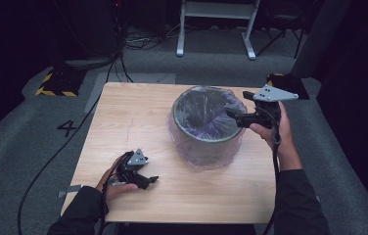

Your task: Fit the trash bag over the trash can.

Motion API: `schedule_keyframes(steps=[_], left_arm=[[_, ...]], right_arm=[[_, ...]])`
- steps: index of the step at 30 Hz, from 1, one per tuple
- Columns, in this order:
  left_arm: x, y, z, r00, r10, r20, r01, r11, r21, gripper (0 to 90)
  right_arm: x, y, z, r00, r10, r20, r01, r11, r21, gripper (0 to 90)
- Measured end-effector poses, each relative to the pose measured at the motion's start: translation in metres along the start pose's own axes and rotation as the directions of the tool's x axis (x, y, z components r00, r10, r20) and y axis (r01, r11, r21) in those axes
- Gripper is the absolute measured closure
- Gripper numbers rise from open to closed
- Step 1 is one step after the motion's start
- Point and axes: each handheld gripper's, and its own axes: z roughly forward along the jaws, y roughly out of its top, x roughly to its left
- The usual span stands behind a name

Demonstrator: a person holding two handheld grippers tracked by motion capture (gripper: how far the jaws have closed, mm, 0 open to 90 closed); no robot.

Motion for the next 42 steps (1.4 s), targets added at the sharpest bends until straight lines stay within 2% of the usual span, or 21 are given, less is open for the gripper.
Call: schedule_keyframes(steps=[9, 15, 19, 22, 28, 31, 35, 39, 42], left_arm=[[0.0, 0.0, 0.0, 1.0, 0.0, 0.0, 0.0, 1.0, 0.0, 14.8], [0.0, 0.0, 0.0, 1.0, 0.0, 0.0, 0.0, 1.0, 0.0, 14.8], [0.0, 0.0, 0.0, 1.0, 0.0, 0.0, 0.0, 1.0, 0.0, 14.8], [0.0, 0.0, 0.0, 1.0, 0.0, 0.0, 0.0, 1.0, 0.0, 14.8], [0.0, 0.0, 0.0, 1.0, 0.0, 0.0, 0.0, 1.0, 0.0, 14.8], [0.0, 0.0, 0.0, 1.0, 0.0, 0.0, 0.0, 1.0, 0.0, 14.7], [0.0, 0.0, 0.0, 1.0, 0.0, 0.0, 0.0, 1.0, 0.0, 14.7], [0.0, 0.0, 0.0, 1.0, 0.0, 0.0, 0.0, 1.0, 0.0, 14.8], [0.0, 0.0, 0.0, 1.0, 0.0, 0.0, 0.0, 1.0, 0.0, 14.8]], right_arm=[[0.012, 0.007, 0.027, 0.998, -0.058, -0.027, 0.06, 0.994, 0.087, 17.3], [0.014, 0.007, 0.043, 0.9972, -0.051, -0.056, 0.057, 0.992, 0.114, 18.3], [0.016, 0.006, 0.053, 0.9939, -0.06, -0.093, 0.075, 0.983, 0.167, 18.9], [0.016, 0.004, 0.057, 0.9926, -0.056, -0.108, 0.076, 0.978, 0.192, 19.2], [0.016, 0.002, 0.058, 0.9941, -0.059, -0.092, 0.078, 0.973, 0.218, 20.0], [0.015, -0.001, 0.059, 0.9933, -0.048, -0.105, 0.072, 0.969, 0.234, 20.6], [0.016, -0.005, 0.062, 0.9921, -0.067, -0.106, 0.094, 0.954, 0.283, 20.1], [0.015, -0.006, 0.063, 0.9931, -0.054, -0.104, 0.082, 0.954, 0.29, 20.4], [0.016, -0.007, 0.065, 0.9928, -0.067, -0.1, 0.096, 0.942, 0.322, 20.0]])
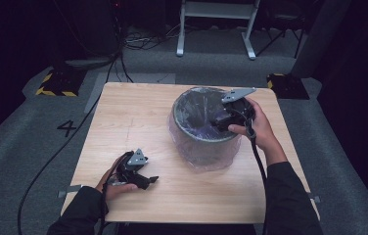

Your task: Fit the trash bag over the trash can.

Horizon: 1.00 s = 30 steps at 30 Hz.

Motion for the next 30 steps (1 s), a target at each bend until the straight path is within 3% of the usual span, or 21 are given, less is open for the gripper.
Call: schedule_keyframes(steps=[9, 21, 26, 28, 30], left_arm=[[0.0, 0.0, 0.0, 1.0, 0.0, 0.0, 0.0, 1.0, 0.0, 14.8], [0.0, 0.0, 0.0, 1.0, 0.0, 0.0, 0.0, 1.0, 0.0, 14.8], [0.0, 0.0, 0.0, 1.0, 0.0, 0.0, 0.0, 1.0, 0.0, 14.8], [0.0, 0.0, 0.0, 1.0, 0.0, -0.001, 0.0, 1.0, 0.0, 14.8], [0.0, 0.0, 0.0, 1.0, -0.001, -0.001, 0.001, 1.0, 0.0, 14.8]], right_arm=[[0.001, 0.005, 0.004, 0.9995, -0.029, 0.011, 0.028, 0.997, 0.074, 20.5], [0.007, 0.01, 0.01, 0.9946, -0.103, 0.012, 0.1, 0.981, 0.166, 19.2], [0.008, 0.012, 0.012, 0.992, -0.125, 0.021, 0.119, 0.975, 0.186, 19.5], [0.009, 0.014, 0.01, 0.9904, -0.128, 0.052, 0.117, 0.979, 0.166, 21.3], [0.009, 0.014, 0.007, 0.9924, -0.115, 0.043, 0.108, 0.984, 0.145, 21.2]])
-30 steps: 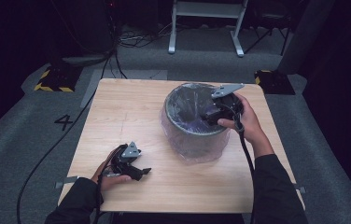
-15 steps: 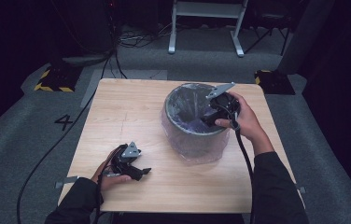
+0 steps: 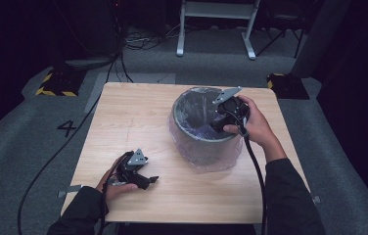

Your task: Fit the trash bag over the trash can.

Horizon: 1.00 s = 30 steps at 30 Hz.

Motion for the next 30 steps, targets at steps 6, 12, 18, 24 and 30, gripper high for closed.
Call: schedule_keyframes(steps=[6, 12, 18, 24, 30], left_arm=[[0.0, 0.0, 0.0, 1.0, 0.0, 0.0, 0.0, 1.0, 0.0, 14.8], [0.0, 0.0, 0.0, 1.0, 0.0, 0.0, 0.0, 1.0, 0.0, 14.8], [0.0, 0.0, 0.0, 1.0, 0.0, 0.0, 0.0, 1.0, 0.0, 14.8], [0.0, 0.0, 0.0, 1.0, 0.0, 0.0, 0.0, 1.0, 0.0, 14.8], [0.0, 0.0, 0.0, 1.0, 0.0, 0.0, 0.0, 1.0, 0.0, 14.8]], right_arm=[[0.001, 0.001, -0.004, 0.9989, 0.005, -0.046, -0.007, 0.999, -0.041, 22.4], [0.0, 0.002, 0.0, 0.995, 0.006, -0.1, -0.006, 1.0, 0.001, 23.5], [-0.003, 0.002, 0.007, 0.9927, 0.0, -0.12, 0.01, 0.997, 0.083, 23.7], [-0.005, 0.002, 0.01, 0.9926, 0.016, -0.12, -0.002, 0.993, 0.118, 23.2], [-0.006, 0.003, 0.011, 0.993, 0.019, -0.117, -0.003, 0.991, 0.134, 22.3]])
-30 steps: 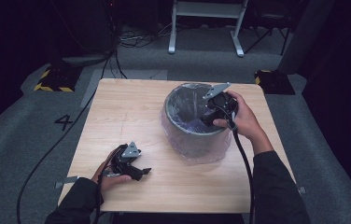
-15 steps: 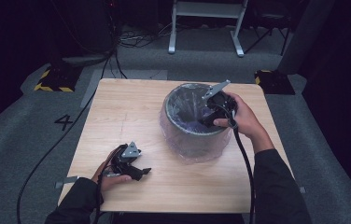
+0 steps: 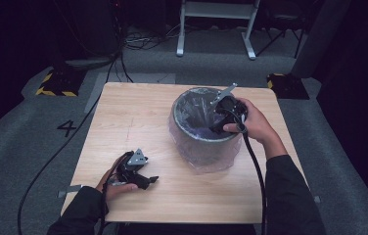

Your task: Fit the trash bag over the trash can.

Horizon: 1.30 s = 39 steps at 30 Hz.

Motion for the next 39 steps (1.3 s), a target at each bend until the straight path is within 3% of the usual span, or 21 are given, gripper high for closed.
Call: schedule_keyframes(steps=[10, 26, 32, 39], left_arm=[[0.0, 0.0, 0.0, 1.0, 0.0, 0.0, 0.0, 1.0, 0.0, 14.8], [0.0, 0.0, 0.0, 1.0, -0.001, -0.001, 0.001, 1.0, 0.0, 14.8], [0.0, 0.0, 0.0, 1.0, -0.001, -0.001, 0.001, 1.0, 0.0, 14.8], [0.0, 0.0, 0.0, 1.0, 0.0, -0.001, 0.0, 1.0, 0.0, 14.8]], right_arm=[[0.001, -0.001, -0.003, 0.9997, 0.017, 0.017, -0.016, 0.999, -0.041, 19.1], [-0.001, -0.007, -0.009, 0.996, 0.085, 0.027, -0.081, 0.99, -0.112, 17.4], [-0.003, -0.009, -0.015, 0.9944, 0.09, 0.056, -0.081, 0.986, -0.148, 16.8], [-0.003, -0.012, -0.021, 0.9944, 0.088, 0.058, -0.076, 0.981, -0.18, 17.1]])
